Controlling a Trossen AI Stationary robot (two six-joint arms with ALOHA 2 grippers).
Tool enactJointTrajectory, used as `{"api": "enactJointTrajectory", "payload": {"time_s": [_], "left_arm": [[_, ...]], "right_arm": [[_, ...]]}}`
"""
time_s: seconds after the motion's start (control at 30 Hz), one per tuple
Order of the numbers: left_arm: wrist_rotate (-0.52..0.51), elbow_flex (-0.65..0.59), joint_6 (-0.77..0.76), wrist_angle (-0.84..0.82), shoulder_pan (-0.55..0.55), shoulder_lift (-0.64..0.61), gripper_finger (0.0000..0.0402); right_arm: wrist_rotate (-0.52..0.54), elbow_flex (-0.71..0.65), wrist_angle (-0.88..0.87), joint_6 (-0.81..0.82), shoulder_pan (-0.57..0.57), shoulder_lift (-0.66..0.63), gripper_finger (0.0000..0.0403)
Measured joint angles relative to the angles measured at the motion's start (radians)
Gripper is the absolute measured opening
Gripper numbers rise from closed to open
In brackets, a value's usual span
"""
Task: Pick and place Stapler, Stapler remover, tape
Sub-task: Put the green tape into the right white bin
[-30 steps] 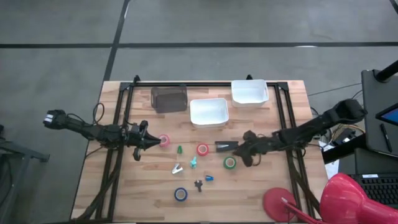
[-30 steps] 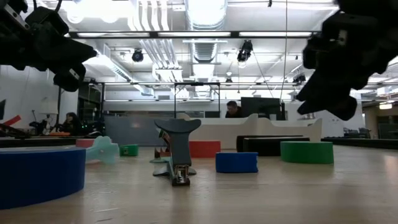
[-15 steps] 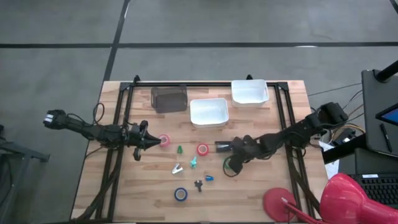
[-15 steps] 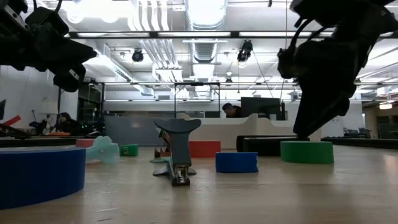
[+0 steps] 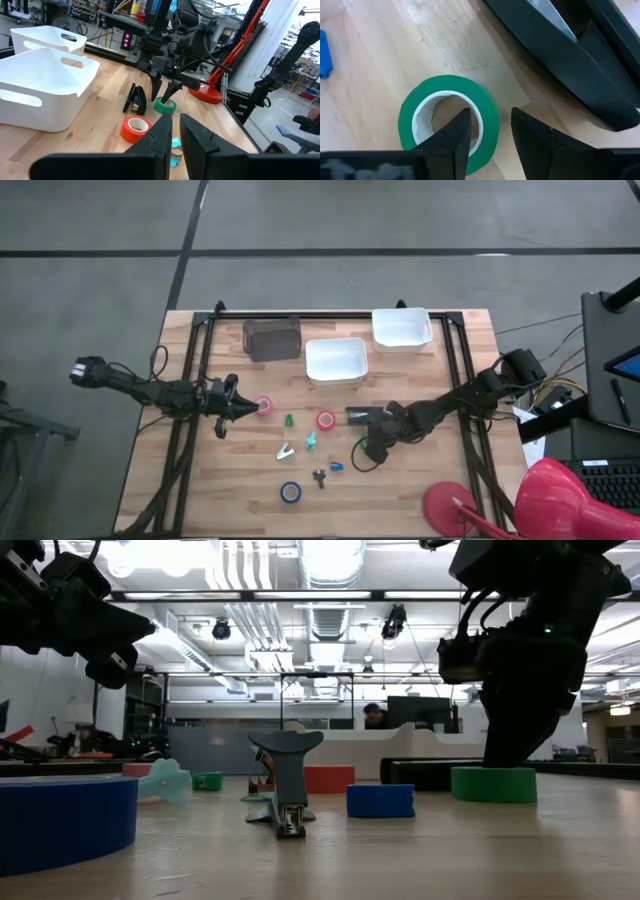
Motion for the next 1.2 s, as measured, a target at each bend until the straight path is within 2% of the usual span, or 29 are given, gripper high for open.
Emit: {"api": "enactJointTrajectory", "payload": {"time_s": [0.5, 1.2], "left_arm": [[0.0, 0.0, 0.0, 0.001, 0.0, 0.0, 0.0039], [0.0, 0.0, 0.0, 0.001, 0.0, 0.0, 0.0039]], "right_arm": [[0.007, 0.001, -0.004, -0.042, -0.002, -0.004, 0.0048], [0.008, 0.004, -0.001, -0.056, -0.002, -0.015, 0.0059]]}}
